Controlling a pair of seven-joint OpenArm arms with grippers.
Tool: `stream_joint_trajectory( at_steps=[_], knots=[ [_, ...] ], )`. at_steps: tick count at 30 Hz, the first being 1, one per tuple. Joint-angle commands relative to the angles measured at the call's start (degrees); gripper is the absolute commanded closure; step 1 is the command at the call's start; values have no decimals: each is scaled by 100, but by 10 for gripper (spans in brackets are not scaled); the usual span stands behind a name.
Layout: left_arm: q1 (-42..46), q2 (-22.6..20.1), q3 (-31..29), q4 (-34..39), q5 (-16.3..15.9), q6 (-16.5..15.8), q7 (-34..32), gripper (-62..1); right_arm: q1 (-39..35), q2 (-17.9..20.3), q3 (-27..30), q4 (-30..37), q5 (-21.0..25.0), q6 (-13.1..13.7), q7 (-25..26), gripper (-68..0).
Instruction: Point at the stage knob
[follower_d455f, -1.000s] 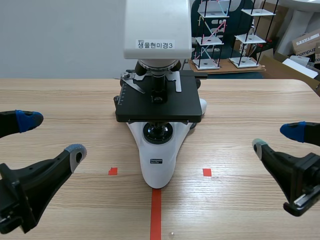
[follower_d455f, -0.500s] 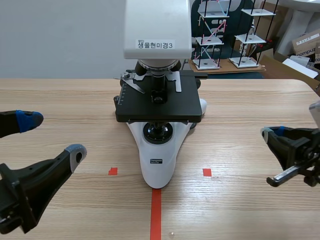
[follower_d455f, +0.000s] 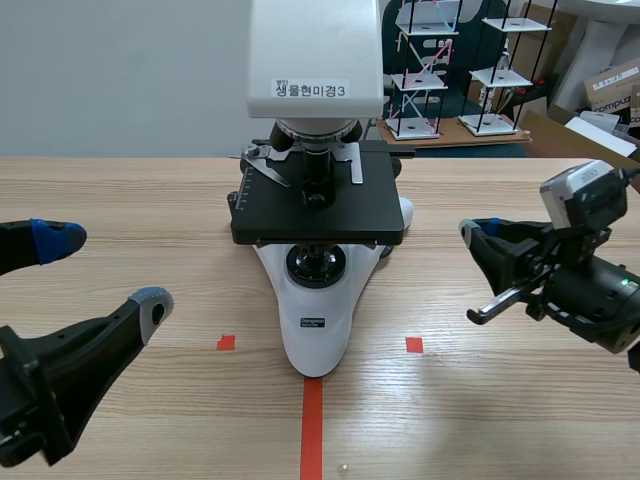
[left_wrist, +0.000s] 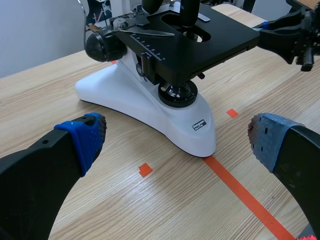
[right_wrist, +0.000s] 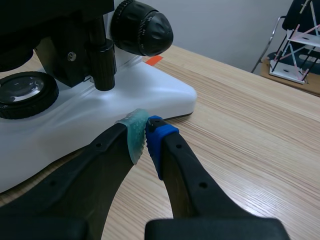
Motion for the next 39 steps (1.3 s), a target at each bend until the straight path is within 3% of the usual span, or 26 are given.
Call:
stream_joint_trajectory(
  at_steps=[1, 13, 39],
  knots=[
    [11, -2, -15, 68, -52, -7, -81, -602, 201, -79, -33, 11, 0, -17, 153, -43],
    [11, -2, -15, 68, -52, -7, -81, -602, 793, -212, -671, -361, 4, -17, 216, -44],
    [11, -2, -15, 68, -50, -7, -81, -602, 743, -208, -678, -361, 7, -20, 232, -44]
  ],
)
